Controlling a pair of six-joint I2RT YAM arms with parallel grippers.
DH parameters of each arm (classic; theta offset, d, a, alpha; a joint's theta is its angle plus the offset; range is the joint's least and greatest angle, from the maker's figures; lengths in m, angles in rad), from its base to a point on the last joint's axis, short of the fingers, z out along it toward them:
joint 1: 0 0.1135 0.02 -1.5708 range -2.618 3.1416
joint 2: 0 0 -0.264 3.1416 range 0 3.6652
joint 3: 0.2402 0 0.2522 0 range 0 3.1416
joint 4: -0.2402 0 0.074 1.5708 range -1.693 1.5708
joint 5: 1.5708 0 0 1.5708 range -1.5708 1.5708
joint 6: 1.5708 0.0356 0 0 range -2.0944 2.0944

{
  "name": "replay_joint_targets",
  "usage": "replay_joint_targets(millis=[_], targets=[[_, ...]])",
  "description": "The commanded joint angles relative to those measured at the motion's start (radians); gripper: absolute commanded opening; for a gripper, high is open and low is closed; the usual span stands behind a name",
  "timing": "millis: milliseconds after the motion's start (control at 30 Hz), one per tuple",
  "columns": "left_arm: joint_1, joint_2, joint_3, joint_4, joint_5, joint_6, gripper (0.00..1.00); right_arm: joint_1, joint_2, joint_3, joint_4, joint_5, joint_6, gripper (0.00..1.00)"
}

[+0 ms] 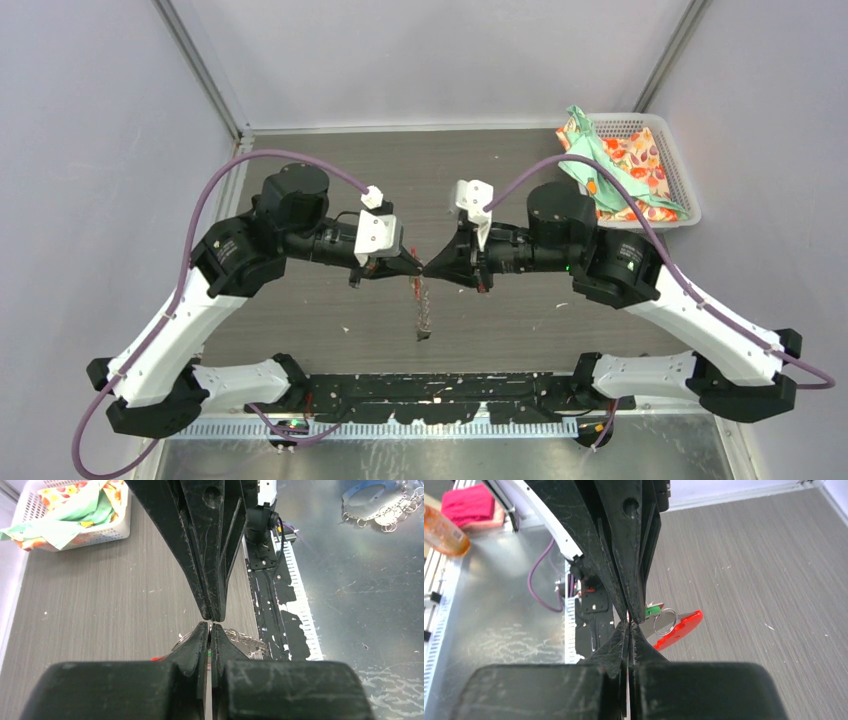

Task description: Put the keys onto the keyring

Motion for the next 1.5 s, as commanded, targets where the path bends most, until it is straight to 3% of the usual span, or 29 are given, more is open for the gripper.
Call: replay_joint_targets(millis=[0,100,167,267,433,533,633,767,833,867,933,1067,1133,1233,1300,1467], targets=[[-0.011,-0.019,0.056,0.142,0.053,-0.022,0.00,-0.004,-0.096,-0.124,0.309,0.097,0.081,0.01],[-0.011,-0.023,0.055,0.147,0.055,-0.027,0.00,-0.004,-0.180,-0.256,0.491,0.106,0.144,0.01],[-0.011,-0.025,0.051,0.151,0.047,-0.031,0.08,-0.004,-0.212,-0.320,0.582,0.114,0.186,0.01],[-0.011,-0.030,0.045,0.150,0.032,-0.033,0.31,-0.004,-0.226,-0.356,0.632,0.115,0.219,0.01],[-0.009,-0.053,0.029,0.109,-0.018,-0.009,0.39,-0.004,-0.244,-0.364,0.629,0.112,0.228,0.01],[-0.003,-0.075,0.008,0.096,-0.030,0.008,0.28,-0.004,-0.246,-0.351,0.600,0.115,0.226,0.01],[0.004,-0.098,-0.039,0.086,-0.075,0.025,0.04,-0.004,-0.243,-0.334,0.553,0.124,0.224,0.01],[0.060,-0.147,-0.172,0.106,-0.111,0.016,0.00,-0.004,-0.269,-0.349,0.436,0.188,0.167,0.01],[0.127,-0.150,-0.214,0.113,-0.060,-0.014,0.06,-0.003,-0.273,-0.369,0.350,0.230,0.148,0.21],[0.163,-0.145,-0.225,0.110,-0.034,-0.029,0.13,-0.003,-0.272,-0.380,0.301,0.251,0.147,0.27],[0.248,-0.124,-0.231,0.090,0.026,-0.025,0.27,-0.005,-0.286,-0.421,0.228,0.319,0.163,0.33],[0.302,-0.088,-0.257,0.045,0.105,0.066,0.34,-0.013,-0.351,-0.557,0.152,0.516,0.308,0.44],[0.303,-0.071,-0.274,0.032,0.127,0.117,0.39,-0.014,-0.390,-0.624,0.105,0.648,0.435,0.58],[0.302,-0.032,-0.294,0.050,0.161,0.144,0.43,-0.015,-0.446,-0.705,-0.011,0.799,0.643,0.63],[0.302,0.010,-0.300,0.077,0.197,0.138,0.55,-0.015,-0.469,-0.737,-0.125,0.892,0.819,0.68],[0.301,0.128,-0.239,0.066,0.230,0.128,0.65,-0.017,-0.453,-0.780,-0.302,0.981,1.064,0.74]])
